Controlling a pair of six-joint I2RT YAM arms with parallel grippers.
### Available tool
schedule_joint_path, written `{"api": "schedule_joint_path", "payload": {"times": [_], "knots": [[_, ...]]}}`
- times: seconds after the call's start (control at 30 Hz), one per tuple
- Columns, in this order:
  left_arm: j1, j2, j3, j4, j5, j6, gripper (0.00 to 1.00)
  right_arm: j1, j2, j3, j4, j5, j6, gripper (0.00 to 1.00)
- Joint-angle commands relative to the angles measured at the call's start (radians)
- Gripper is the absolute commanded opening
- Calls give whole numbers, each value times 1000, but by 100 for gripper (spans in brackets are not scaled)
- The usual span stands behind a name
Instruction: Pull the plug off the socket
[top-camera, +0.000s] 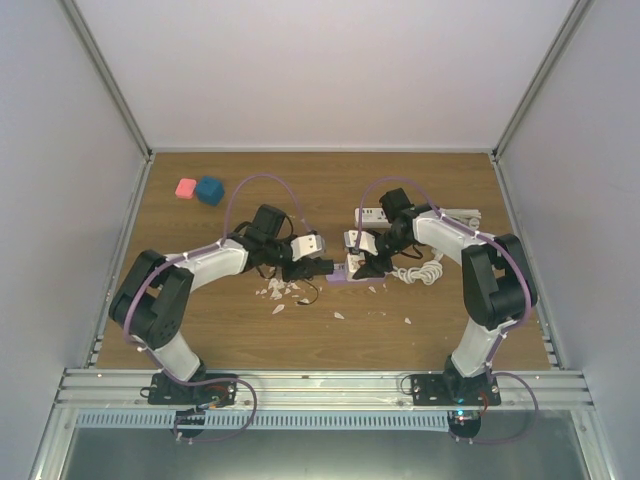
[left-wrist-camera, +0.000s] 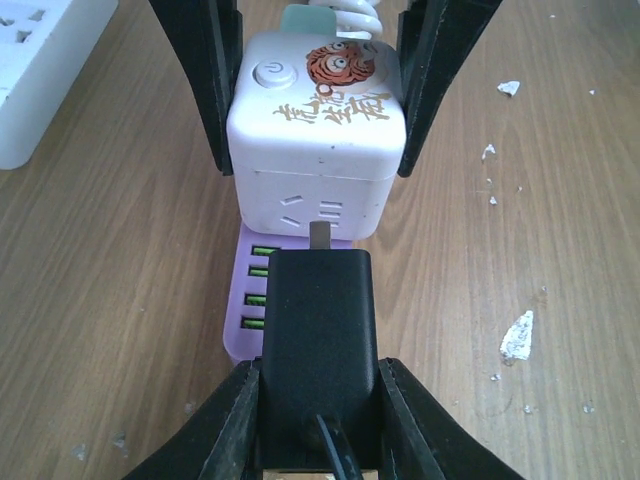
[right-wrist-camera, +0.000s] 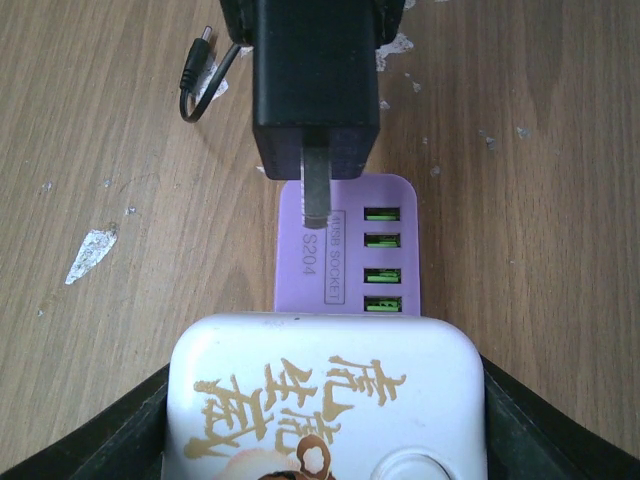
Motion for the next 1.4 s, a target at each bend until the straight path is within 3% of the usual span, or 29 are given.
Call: {"api": "schedule_joint_path", "payload": {"times": [0.0, 0.23, 0.57, 1.0, 1.37], "knots": [[18, -41, -18, 3, 56, -24, 23, -49, 99, -68, -77, 327, -25, 32], [79, -82, 31, -35, 77, -63, 23, -48, 98, -62, -80, 321, -19, 34], [247, -121, 121, -155, 92, -80, 24, -47, 107, -28, -98, 308, -19, 44], [572, -112, 207, -259, 40, -49, 24, -48, 114, -13, -97, 297, -35, 51], [841, -16, 232, -247, 57, -73, 24, -48, 125, 2, -100, 294, -42, 52]]}}
